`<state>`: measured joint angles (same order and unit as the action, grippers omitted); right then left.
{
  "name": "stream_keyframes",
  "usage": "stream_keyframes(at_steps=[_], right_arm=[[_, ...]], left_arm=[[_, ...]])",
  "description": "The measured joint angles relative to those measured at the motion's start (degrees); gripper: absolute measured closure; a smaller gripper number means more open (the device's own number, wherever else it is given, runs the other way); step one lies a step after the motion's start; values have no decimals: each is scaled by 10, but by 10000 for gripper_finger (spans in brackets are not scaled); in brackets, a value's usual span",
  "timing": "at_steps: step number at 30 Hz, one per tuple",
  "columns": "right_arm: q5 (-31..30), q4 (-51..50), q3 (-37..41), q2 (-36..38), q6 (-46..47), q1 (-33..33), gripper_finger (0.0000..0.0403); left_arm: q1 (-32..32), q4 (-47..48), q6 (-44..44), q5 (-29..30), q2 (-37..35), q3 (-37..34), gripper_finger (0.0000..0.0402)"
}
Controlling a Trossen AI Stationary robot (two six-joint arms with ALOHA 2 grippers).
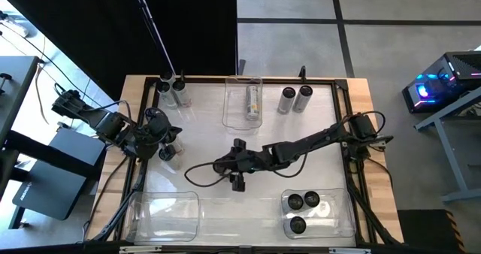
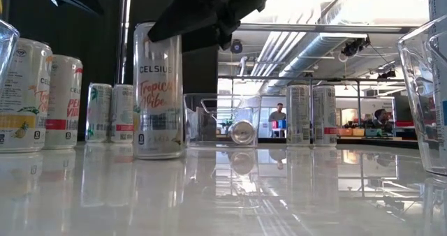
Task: Sort soda cans
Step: Put the right white yellow soda can into the top middle transparent bin, then remove white yellow soda can from the top middle transparent bin
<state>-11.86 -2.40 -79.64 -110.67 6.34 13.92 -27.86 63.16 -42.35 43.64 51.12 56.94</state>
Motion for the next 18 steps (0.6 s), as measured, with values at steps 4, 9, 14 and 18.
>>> stream_keyframes(at_steps=[4,9,14,18], right_arm=[[44,-6,-1,1,13,-8,99],[65,-1,-1,4,23,-15,82],[9,5,-17,21,-18,-6,80],[-25,-3,-25,47,-38,-2,80]], left_arm=[[0,0,0,0,0,0,401],[0,0,0,0,0,0,401],[0,0,0,0,0,0,401],[0,0,0,-1,0,0,401]])
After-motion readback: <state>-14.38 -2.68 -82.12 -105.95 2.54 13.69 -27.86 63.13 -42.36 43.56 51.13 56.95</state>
